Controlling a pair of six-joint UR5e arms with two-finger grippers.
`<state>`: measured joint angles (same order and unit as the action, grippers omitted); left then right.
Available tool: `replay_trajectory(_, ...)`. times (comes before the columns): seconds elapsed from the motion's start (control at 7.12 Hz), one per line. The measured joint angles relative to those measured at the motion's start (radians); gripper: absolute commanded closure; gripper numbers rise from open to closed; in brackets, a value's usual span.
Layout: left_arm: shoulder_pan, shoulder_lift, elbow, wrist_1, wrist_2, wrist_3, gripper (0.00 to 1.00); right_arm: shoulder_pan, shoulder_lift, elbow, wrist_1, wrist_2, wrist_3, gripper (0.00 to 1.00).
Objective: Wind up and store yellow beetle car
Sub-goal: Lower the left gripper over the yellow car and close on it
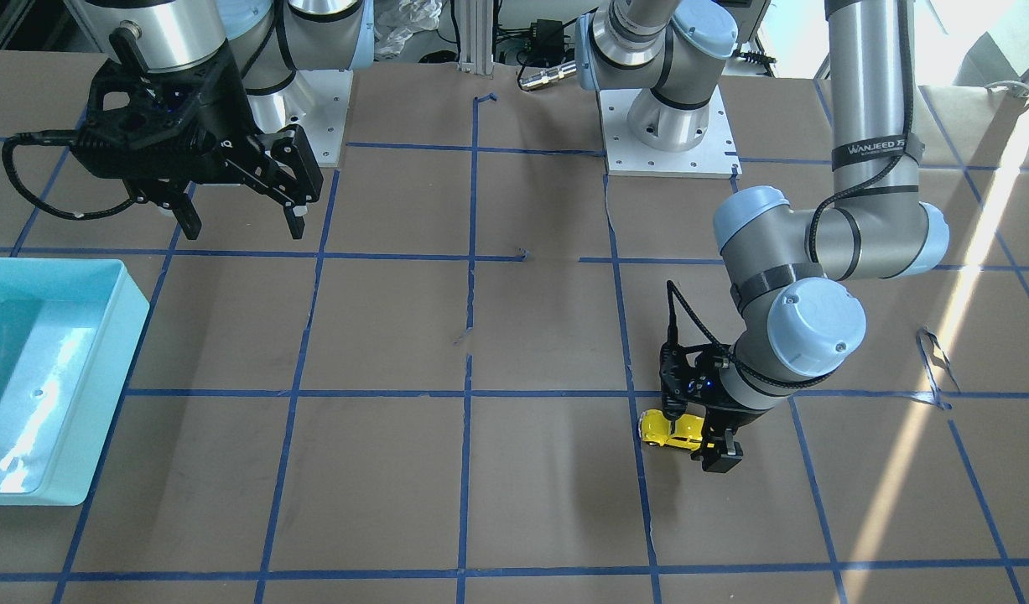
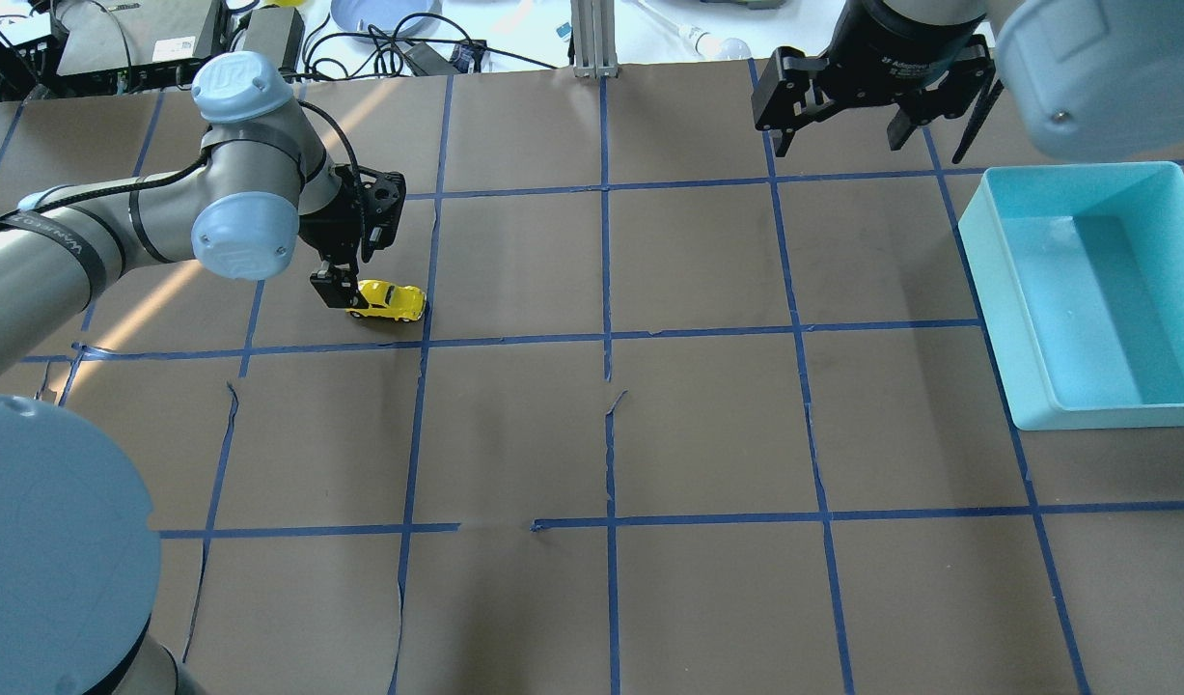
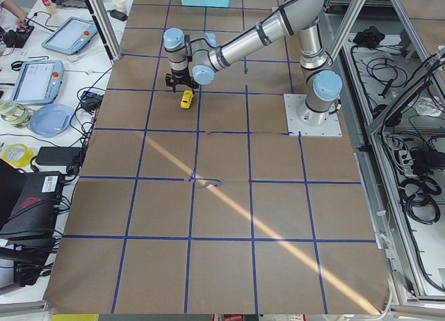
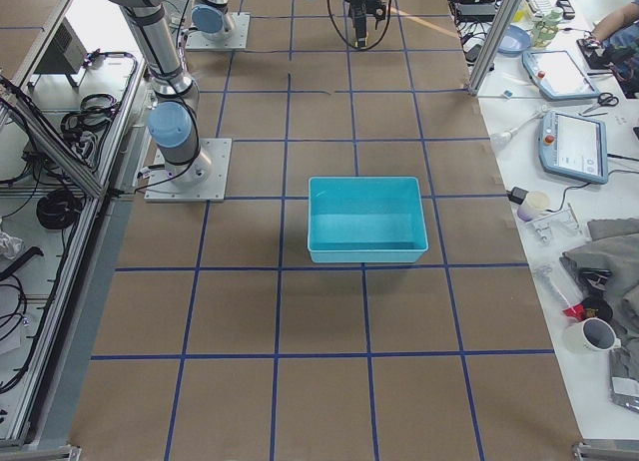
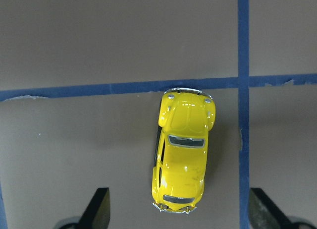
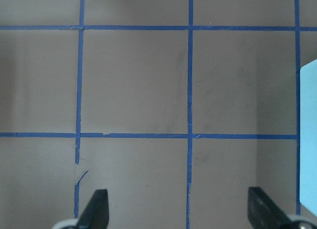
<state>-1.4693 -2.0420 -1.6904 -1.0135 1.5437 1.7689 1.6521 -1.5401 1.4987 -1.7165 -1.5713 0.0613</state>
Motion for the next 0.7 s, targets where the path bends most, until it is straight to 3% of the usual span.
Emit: replay_trajectory(0.7, 0.0, -0.015, -0.006, 0.0, -0.012, 0.003, 0.06, 0.0, 0.0, 0.001, 0.0, 0.001, -0.003, 0.0)
